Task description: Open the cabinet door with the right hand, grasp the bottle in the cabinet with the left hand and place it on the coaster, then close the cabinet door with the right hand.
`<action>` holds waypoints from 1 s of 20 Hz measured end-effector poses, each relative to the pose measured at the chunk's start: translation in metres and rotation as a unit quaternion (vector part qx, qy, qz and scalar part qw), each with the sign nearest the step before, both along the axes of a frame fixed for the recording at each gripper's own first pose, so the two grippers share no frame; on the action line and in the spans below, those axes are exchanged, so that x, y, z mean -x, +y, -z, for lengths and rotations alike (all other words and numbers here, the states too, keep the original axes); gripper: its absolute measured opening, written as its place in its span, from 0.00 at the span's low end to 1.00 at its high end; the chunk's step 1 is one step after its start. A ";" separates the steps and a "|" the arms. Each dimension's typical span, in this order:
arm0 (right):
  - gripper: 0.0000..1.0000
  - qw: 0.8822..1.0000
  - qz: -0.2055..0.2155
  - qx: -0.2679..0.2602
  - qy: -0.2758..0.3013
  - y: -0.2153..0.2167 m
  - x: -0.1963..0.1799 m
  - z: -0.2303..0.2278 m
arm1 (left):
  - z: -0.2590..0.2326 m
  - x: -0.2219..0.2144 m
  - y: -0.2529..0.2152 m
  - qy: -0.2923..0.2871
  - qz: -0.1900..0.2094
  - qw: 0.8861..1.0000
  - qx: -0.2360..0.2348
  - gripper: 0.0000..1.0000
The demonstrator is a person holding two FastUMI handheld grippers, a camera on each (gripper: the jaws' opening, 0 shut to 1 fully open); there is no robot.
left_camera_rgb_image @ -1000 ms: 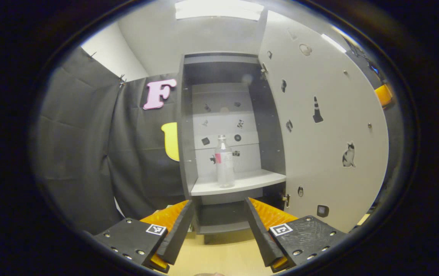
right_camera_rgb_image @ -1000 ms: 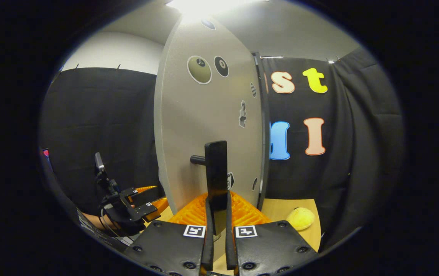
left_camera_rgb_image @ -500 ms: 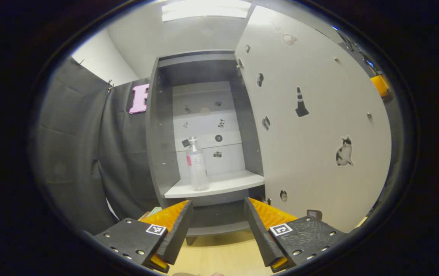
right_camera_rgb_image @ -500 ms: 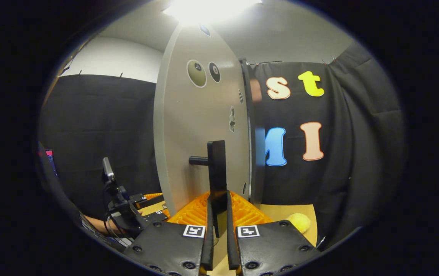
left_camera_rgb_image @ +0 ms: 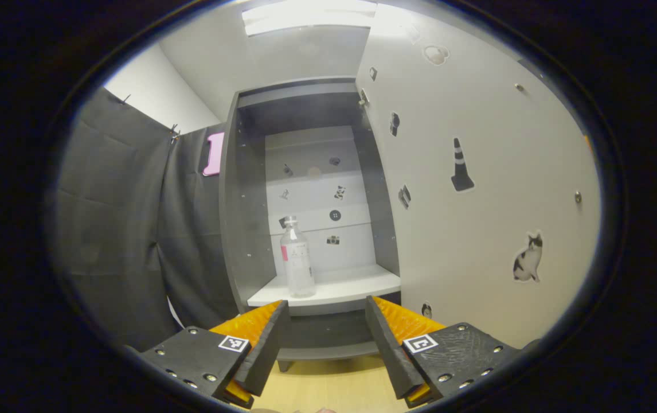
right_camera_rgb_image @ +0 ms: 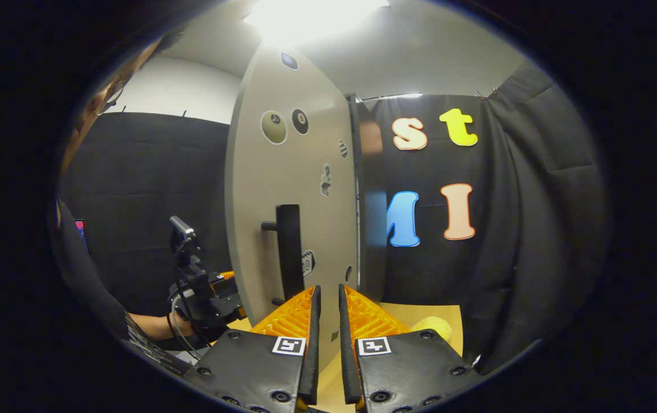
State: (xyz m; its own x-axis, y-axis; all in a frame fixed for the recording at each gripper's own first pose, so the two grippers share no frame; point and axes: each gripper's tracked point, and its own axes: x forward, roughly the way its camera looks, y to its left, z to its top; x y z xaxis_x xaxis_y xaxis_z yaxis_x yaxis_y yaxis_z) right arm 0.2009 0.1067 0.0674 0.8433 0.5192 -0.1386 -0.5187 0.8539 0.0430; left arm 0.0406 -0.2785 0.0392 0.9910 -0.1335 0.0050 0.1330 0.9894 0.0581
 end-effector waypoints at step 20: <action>0.94 0.958 0.279 0.040 0.054 -0.085 -0.061 0.076 | -0.009 -0.202 0.029 -0.005 0.038 0.999 -0.012 0.82</action>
State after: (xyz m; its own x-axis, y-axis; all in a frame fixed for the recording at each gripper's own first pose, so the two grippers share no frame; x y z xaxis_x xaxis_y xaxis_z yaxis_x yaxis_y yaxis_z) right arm 0.2617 0.0217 -0.0083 0.9648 -0.0243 -0.2619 0.0233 0.9997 -0.0072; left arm 0.2427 -0.2495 0.0478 0.9777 -0.2095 0.0114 0.2078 0.9746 0.0835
